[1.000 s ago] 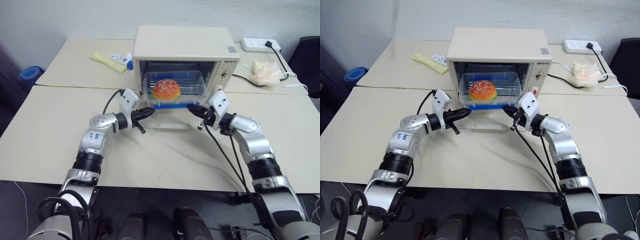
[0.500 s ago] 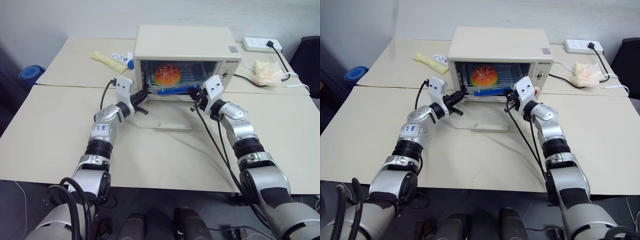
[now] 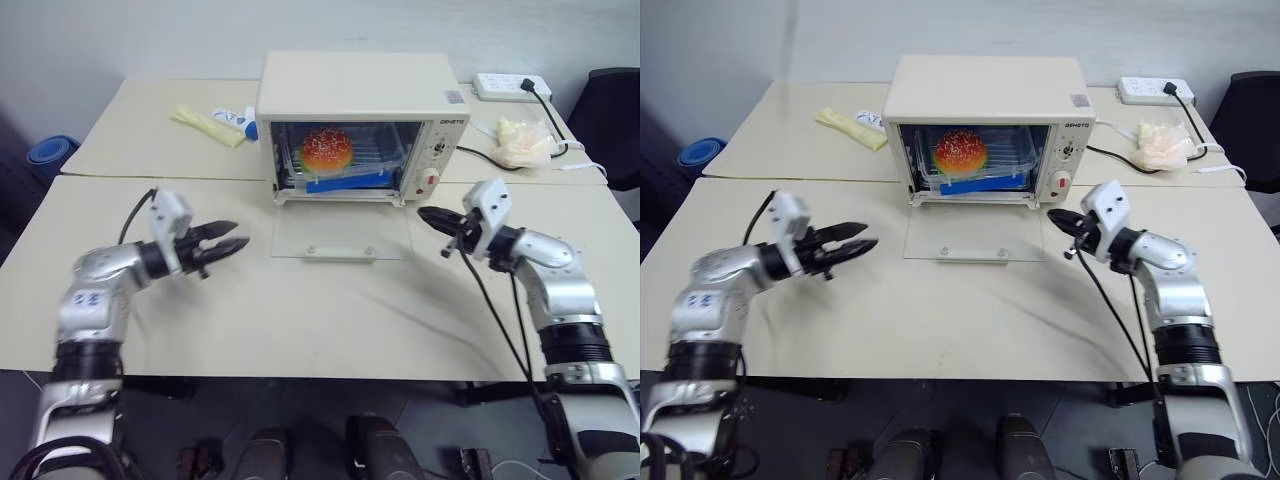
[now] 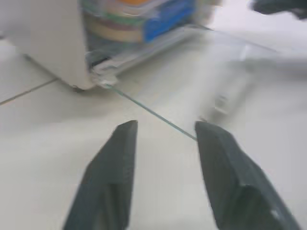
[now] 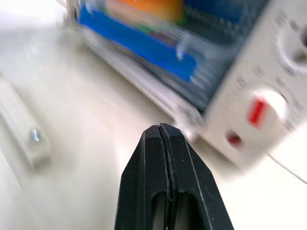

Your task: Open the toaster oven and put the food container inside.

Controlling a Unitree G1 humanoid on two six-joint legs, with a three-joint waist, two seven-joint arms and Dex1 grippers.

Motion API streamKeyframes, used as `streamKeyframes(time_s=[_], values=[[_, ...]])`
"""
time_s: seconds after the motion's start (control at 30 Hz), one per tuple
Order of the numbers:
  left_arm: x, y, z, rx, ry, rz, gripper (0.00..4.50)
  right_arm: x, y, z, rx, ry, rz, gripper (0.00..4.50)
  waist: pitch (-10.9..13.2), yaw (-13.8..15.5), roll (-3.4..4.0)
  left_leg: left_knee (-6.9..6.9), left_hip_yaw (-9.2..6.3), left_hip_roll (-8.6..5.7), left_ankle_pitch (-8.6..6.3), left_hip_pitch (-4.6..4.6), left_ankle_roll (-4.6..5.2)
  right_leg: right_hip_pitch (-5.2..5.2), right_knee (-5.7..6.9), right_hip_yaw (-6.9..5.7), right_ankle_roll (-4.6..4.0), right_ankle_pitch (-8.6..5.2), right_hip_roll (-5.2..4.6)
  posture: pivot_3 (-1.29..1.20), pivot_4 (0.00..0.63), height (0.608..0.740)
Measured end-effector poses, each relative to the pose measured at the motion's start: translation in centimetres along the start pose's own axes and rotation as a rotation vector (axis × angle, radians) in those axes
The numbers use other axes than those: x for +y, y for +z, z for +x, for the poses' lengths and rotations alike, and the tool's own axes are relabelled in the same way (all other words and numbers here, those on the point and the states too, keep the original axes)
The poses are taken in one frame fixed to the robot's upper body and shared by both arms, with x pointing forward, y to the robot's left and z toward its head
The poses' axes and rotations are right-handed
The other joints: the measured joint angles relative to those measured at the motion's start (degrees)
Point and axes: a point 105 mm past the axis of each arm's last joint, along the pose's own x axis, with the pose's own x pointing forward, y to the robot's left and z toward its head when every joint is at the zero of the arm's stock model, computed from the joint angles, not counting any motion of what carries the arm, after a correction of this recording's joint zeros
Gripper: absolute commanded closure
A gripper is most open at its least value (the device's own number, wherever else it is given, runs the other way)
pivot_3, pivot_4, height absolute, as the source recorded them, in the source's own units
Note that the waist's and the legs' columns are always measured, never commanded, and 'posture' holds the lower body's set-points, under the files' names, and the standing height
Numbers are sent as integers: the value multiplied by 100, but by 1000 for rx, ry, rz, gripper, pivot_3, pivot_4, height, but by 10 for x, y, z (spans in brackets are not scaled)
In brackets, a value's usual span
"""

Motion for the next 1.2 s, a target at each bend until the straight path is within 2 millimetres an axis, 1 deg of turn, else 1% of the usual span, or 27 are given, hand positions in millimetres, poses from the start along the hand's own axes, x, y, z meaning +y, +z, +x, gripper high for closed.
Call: streamKeyframes(time_s=[0.07, 0.1, 0.17, 0.23, 0.33, 0.4, 0.5, 0.57, 0.67, 0.8, 0.87, 1.0, 1.07, 1.13, 1.2], values=[[-12, -4, -13, 14, -100, 25, 953, -2, -17, -5, 53, 14, 0, 4500, 0, 3, 0, 0, 0, 0, -3, 6, 5, 8, -3, 0, 0, 0, -1, 0, 150, 740], [-17, -6, -18, 22, -136, 33, 613, 0, -31, -7, 89, 27, 12, 4500, 0, 6, 1, -1, 0, -1, -4, 6, 8, 7, -3, 1, 0, 0, -2, 0, 150, 740], [-21, -2, -20, -7, -176, 30, 36, 5, -50, -10, 127, 47, 47, 4500, 2, 13, 3, -1, -1, -2, -4, 0, 10, 3, -2, 0, 0, 0, -4, 0, 150, 740], [-26, 8, -17, -63, -213, 18, 10, 15, -62, -5, 117, 80, 85, 4500, 2, -7, 3, -1, 1, -1, -5, 0, 11, 1, -1, 1, 0, 0, -4, 0, 150, 740], [-35, 28, -6, -157, -265, 27, 10, 29, -58, 6, 46, 134, 81, 4500, 2, -33, 3, -2, 4, 2, -5, 0, 10, 1, 2, 2, 1, 1, 1, 0, 150, 740], [-41, 35, 0, -193, -285, 34, 10, 38, -56, 12, 4, 170, 87, 4500, 2, -45, 3, -2, 5, 5, -5, 1, 8, -2, 6, 2, 1, 1, 5, 0, 150, 740], [-47, 43, 5, -233, -296, 14, 10, 45, -49, 14, -64, 194, 100, 4500, 2, -30, 4, -1, 4, 7, -4, -1, 8, -2, 7, 2, 1, 1, 6, 0, 150, 740], [-48, 47, 7, -265, -292, -16, 10, 43, -38, 12, -133, 190, 101, 4500, 2, -15, 4, 1, 3, 6, -4, -1, 8, -1, 4, 2, 1, 1, 5, 0, 150, 740], [-41, 54, 5, -312, -248, -70, 10, 39, -20, 10, -238, 162, 119, 4500, 3, -16, 4, 1, 1, 8, -5, -1, 7, -2, 4, 1, 1, 1, 6, 0, 150, 740], [-31, 67, 3, -377, -186, -98, 10, 26, 16, 8, -396, 79, 157, 4500, 3, -14, 5, 1, 0, 7, -5, 0, 6, -2, 4, 1, 1, 1, 5, 0, 150, 740], [-27, 68, 3, -393, -150, -106, 10, 18, 34, 8, -468, 39, 184, 4500, 3, -12, 5, 1, 0, 6, -5, 0, 5, -2, 4, 1, 1, 1, 5, 0, 150, 740], [-13, 69, 4, -444, -42, -141, 10, 9, 60, 15, -544, 25, 235, 4500, 3, -5, 5, 1, -1, 6, -5, -1, 5, -2, 3, 0, 1, 1, 5, 0, 150, 740], [-5, 68, 5, -439, 10, -125, 10, 6, 68, 18, -550, 34, 252, 4500, 3, -5, 5, 0, -1, 5, -5, -1, 5, -3, 2, 0, 1, 1, 5, 0, 150, 740], [-1, 66, 4, -421, 41, -98, 10, 4, 70, 18, -534, 47, 264, 4500, 3, -4, 5, -3, -1, 4, -5, -2, 6, -3, 1, 0, 1, 1, 5, 0, 150, 740], [1, 62, 3, -402, 55, -87, 0, 3, 67, 15, -509, 69, 291, 4146, 3, -4, 5, -5, -1, 4, -6, -5, 7, -3, 2, 0, 1, 1, 4, 0, 150, 740]])
